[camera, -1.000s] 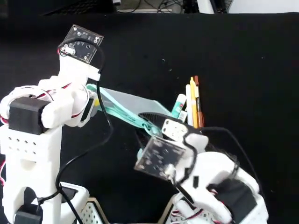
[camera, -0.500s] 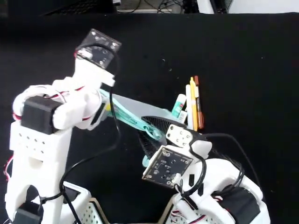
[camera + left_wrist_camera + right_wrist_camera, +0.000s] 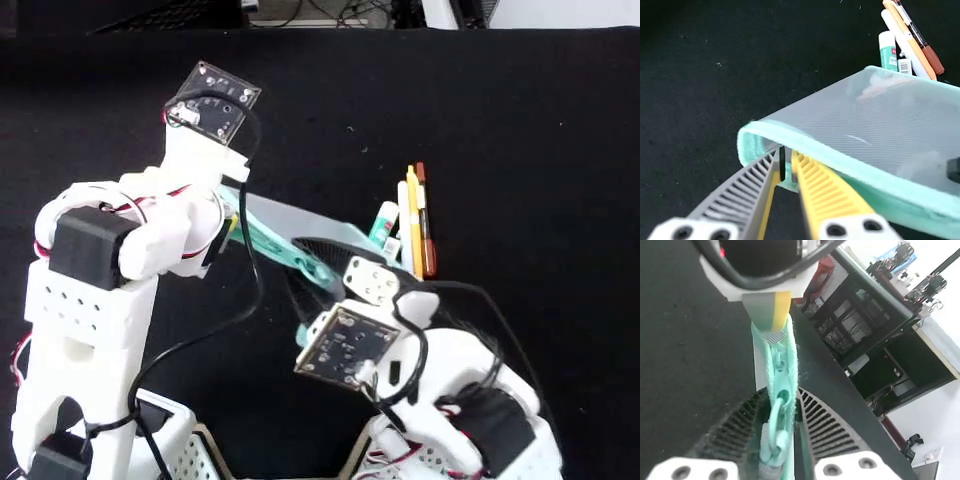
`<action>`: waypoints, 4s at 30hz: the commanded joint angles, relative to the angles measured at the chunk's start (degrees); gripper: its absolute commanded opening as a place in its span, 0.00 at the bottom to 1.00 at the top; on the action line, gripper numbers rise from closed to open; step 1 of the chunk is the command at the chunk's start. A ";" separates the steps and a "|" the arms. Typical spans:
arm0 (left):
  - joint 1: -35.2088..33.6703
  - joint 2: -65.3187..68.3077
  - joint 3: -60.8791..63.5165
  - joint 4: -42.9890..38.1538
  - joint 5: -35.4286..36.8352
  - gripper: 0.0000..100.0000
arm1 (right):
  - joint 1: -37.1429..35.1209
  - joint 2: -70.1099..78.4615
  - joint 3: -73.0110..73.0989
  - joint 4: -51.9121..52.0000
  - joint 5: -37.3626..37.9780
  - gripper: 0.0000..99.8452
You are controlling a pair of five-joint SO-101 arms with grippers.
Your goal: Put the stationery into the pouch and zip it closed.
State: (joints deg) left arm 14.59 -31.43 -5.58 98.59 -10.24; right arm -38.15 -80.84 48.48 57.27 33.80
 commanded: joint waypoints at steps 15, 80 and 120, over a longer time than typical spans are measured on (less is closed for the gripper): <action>-3.38 -8.79 -18.59 2.20 0.62 0.06 | -0.26 -0.48 -3.03 -8.18 -13.19 0.01; -6.02 -3.60 -0.92 2.11 -10.73 0.15 | -0.18 -28.53 24.75 5.80 -14.07 0.01; -4.00 9.85 -6.29 2.11 -12.66 0.04 | -0.26 -28.09 24.75 2.37 -14.07 0.01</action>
State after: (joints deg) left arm 10.02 -21.67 -9.89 100.70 -22.81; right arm -38.42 -103.87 72.04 61.14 19.21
